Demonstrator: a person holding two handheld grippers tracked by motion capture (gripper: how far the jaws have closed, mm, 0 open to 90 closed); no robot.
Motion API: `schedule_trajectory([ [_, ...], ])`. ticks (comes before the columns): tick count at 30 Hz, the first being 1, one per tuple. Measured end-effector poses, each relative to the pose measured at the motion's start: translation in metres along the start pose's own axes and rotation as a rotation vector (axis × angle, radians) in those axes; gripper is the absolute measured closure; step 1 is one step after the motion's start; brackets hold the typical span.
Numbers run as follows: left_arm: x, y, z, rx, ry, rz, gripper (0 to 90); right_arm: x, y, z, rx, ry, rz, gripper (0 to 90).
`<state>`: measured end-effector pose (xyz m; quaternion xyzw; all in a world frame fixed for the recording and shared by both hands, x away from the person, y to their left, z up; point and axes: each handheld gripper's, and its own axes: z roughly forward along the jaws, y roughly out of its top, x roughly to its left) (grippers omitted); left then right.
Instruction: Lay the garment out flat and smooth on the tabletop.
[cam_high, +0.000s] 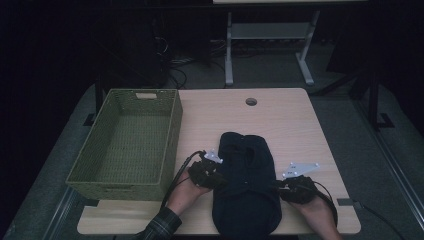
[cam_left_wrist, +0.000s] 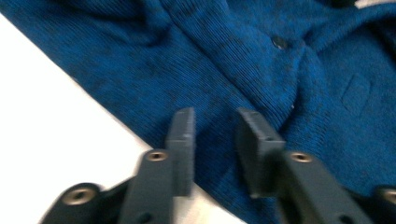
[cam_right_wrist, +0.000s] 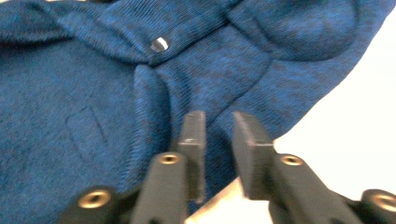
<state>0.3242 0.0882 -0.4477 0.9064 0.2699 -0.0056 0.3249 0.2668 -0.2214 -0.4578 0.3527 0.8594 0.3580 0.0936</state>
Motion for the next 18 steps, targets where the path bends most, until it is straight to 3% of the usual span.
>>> schedule_trajectory([
  [4, 0.004, 0.000, -0.002, -0.021, 0.004, 0.011, 53.1, -0.003, 0.001, 0.000, 0.000, -0.028, 0.008, 56.6],
  [7, 0.009, 0.004, -0.003, -0.004, -0.004, 0.001, 46.6, -0.006, 0.003, 0.000, 0.001, -0.033, 0.005, 52.6],
  [10, 0.010, 0.008, -0.006, -0.026, -0.003, -0.013, 44.7, -0.009, 0.007, -0.001, -0.008, -0.034, 0.002, 49.2],
  [18, 0.014, 0.015, -0.011, -0.021, 0.000, 0.010, 42.1, -0.025, 0.025, 0.000, 0.003, -0.020, 0.004, 45.9],
])
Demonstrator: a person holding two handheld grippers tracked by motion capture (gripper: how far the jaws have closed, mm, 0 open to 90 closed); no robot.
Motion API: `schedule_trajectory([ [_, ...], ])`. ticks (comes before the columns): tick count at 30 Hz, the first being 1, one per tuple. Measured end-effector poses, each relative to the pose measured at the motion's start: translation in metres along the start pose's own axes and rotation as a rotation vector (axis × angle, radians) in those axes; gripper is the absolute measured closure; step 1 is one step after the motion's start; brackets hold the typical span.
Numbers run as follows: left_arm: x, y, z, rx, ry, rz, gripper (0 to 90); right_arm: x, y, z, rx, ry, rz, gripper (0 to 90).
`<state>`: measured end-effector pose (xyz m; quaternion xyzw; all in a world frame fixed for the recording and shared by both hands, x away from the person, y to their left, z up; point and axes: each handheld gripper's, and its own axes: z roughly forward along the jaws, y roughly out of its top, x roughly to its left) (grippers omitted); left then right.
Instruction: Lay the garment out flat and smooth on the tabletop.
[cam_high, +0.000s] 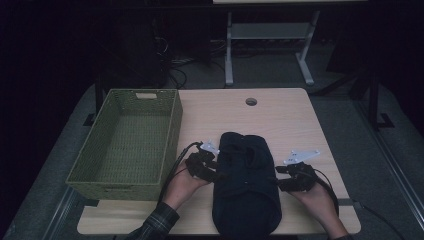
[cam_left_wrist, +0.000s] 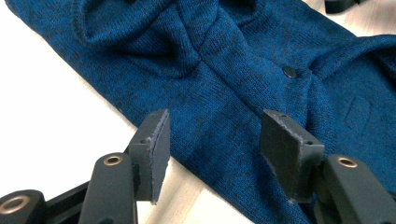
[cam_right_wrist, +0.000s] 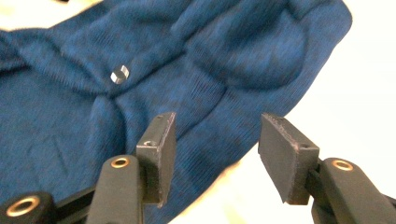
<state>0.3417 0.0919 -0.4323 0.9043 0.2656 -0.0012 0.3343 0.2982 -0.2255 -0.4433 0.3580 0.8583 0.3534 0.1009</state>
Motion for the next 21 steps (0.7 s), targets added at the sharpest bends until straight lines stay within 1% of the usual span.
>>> schedule_trajectory([
  [3, 0.000, 0.002, 0.000, -0.009, -0.001, -0.004, 41.1, -0.008, 0.012, 0.001, -0.011, -0.009, 0.004, 45.9],
  [4, 0.001, 0.002, -0.001, 0.000, 0.000, 0.008, 40.9, -0.011, 0.017, 0.002, -0.012, -0.011, -0.001, 45.8],
  [6, 0.001, 0.002, -0.002, 0.001, 0.003, 0.009, 40.2, -0.017, 0.025, 0.004, -0.015, -0.017, 0.000, 45.6],
  [8, 0.001, 0.002, -0.002, -0.004, 0.002, 0.004, 40.0, -0.024, 0.033, 0.006, -0.030, -0.021, -0.008, 46.2],
  [9, 0.002, 0.002, -0.003, -0.002, 0.003, 0.008, 39.8, -0.027, 0.037, 0.007, -0.033, -0.015, 0.004, 46.2],
  [10, 0.002, 0.003, -0.003, -0.011, 0.006, 0.000, 39.7, -0.030, 0.040, 0.009, -0.030, -0.010, 0.003, 46.6],
  [11, 0.002, 0.003, -0.004, -0.014, 0.008, -0.003, 39.7, -0.032, 0.043, 0.010, -0.030, -0.016, 0.000, 47.1],
  [12, 0.003, 0.004, -0.006, -0.010, 0.009, 0.010, 39.8, -0.035, 0.047, 0.011, -0.029, -0.012, -0.004, 47.1],
  [13, 0.003, 0.005, -0.006, -0.030, 0.012, -0.001, 39.9, -0.038, 0.050, 0.013, -0.024, -0.009, 0.003, 47.1],
  [15, 0.004, 0.008, -0.008, -0.028, 0.015, 0.011, 40.3, -0.042, 0.056, 0.016, -0.030, -0.013, 0.003, 47.3],
  [16, 0.004, 0.010, -0.008, -0.039, 0.020, 0.001, 40.6, -0.045, 0.058, 0.018, -0.026, -0.012, 0.001, 47.3],
  [18, 0.006, 0.013, -0.009, -0.041, 0.023, 0.007, 41.5, -0.047, 0.063, 0.020, -0.025, -0.020, 0.003, 47.7],
  [19, 0.008, 0.015, -0.009, -0.042, 0.025, 0.007, 41.8, -0.049, 0.064, 0.021, -0.039, -0.016, 0.003, 47.8],
  [20, 0.009, 0.017, -0.009, -0.041, 0.028, 0.008, 42.1, -0.051, 0.066, 0.022, -0.028, -0.009, 0.006, 47.5],
  [21, 0.010, 0.019, -0.009, -0.044, 0.033, 0.008, 42.6, -0.052, 0.068, 0.024, -0.023, -0.014, 0.003, 47.5],
])
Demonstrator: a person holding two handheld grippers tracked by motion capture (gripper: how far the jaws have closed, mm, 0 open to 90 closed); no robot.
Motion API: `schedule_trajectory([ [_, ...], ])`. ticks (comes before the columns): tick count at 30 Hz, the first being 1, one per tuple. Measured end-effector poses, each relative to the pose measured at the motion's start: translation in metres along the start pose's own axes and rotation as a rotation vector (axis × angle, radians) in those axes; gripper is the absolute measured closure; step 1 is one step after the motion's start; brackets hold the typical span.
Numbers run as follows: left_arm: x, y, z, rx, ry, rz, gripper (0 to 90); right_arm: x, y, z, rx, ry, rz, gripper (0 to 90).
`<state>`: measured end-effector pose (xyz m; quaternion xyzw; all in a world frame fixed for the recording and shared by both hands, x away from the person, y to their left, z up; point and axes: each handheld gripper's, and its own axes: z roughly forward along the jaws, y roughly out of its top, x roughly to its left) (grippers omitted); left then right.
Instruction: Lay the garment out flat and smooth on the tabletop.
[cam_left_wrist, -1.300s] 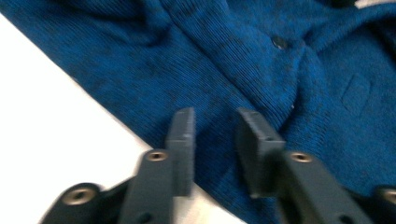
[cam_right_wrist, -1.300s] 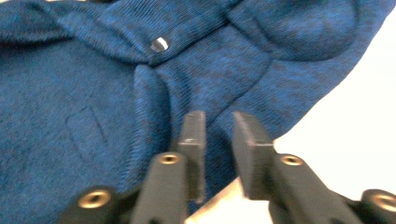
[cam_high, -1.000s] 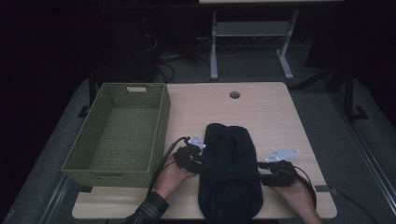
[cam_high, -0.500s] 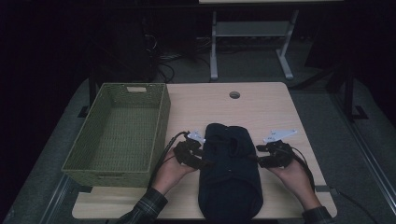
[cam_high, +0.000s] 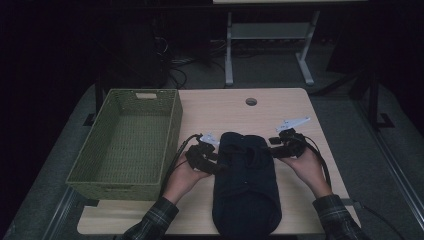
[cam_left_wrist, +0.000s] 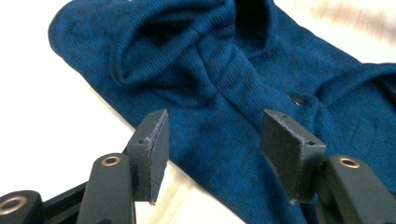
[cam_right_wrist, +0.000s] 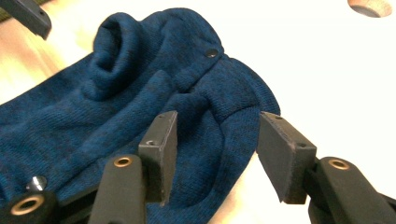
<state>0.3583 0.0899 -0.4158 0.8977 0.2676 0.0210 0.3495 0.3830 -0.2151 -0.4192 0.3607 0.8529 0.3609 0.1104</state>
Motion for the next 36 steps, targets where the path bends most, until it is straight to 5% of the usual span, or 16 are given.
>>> schedule_trajectory([
  [14, 0.028, 0.038, 0.002, -0.043, 0.057, -0.017, 42.7, -0.012, 0.015, 0.013, -0.001, -0.006, 0.007, 47.4],
  [22, 0.050, 0.057, 0.014, -0.026, 0.103, -0.005, 42.5, -0.022, 0.012, 0.025, 0.002, -0.008, 0.032, 47.9],
  [31, 0.074, 0.060, 0.033, -0.024, 0.140, -0.037, 42.1, -0.035, 0.006, 0.038, -0.013, -0.026, 0.066, 49.8],
  [36, 0.081, 0.056, 0.047, 0.020, 0.155, -0.040, 41.5, -0.041, 0.004, 0.042, -0.019, -0.041, 0.076, 51.2],
])
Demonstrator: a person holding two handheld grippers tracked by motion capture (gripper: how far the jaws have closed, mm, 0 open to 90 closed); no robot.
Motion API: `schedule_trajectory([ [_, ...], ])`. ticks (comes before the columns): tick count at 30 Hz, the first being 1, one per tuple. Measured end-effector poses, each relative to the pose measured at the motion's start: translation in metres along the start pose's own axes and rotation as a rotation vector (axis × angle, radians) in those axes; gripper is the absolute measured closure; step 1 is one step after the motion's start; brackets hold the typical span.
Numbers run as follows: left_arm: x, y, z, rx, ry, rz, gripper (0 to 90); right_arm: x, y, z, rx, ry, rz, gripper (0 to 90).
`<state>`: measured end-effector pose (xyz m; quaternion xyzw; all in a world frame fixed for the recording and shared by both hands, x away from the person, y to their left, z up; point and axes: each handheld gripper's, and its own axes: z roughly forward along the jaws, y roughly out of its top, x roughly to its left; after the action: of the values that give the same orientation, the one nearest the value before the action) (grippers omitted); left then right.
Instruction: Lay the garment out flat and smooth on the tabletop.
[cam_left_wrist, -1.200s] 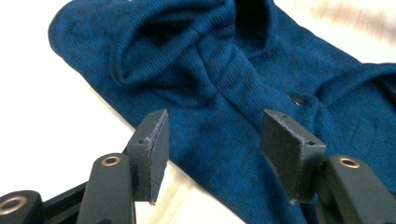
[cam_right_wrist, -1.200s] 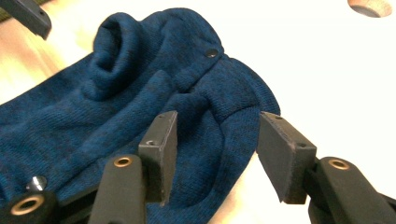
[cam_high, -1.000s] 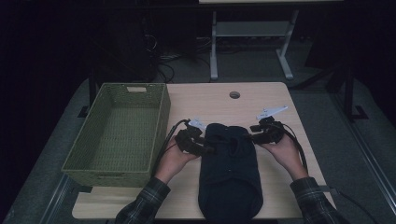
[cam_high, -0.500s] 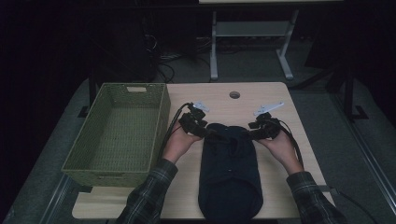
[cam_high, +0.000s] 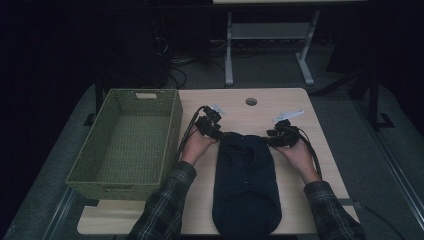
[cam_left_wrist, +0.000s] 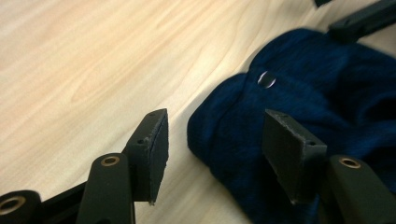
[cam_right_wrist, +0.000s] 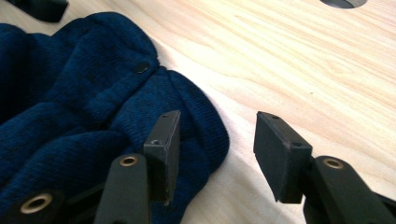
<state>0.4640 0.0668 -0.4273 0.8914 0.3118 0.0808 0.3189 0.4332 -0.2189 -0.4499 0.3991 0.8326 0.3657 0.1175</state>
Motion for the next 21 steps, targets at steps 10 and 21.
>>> schedule_trajectory([
  [10, 0.007, -0.007, 0.020, 0.059, 0.012, -0.006, 42.1, -0.004, -0.007, 0.017, 0.052, 0.019, 0.006, 58.4],
  [21, 0.013, -0.011, 0.028, 0.049, -0.077, -0.011, 59.7, -0.002, -0.007, 0.018, 0.062, 0.059, 0.025, 74.5],
])
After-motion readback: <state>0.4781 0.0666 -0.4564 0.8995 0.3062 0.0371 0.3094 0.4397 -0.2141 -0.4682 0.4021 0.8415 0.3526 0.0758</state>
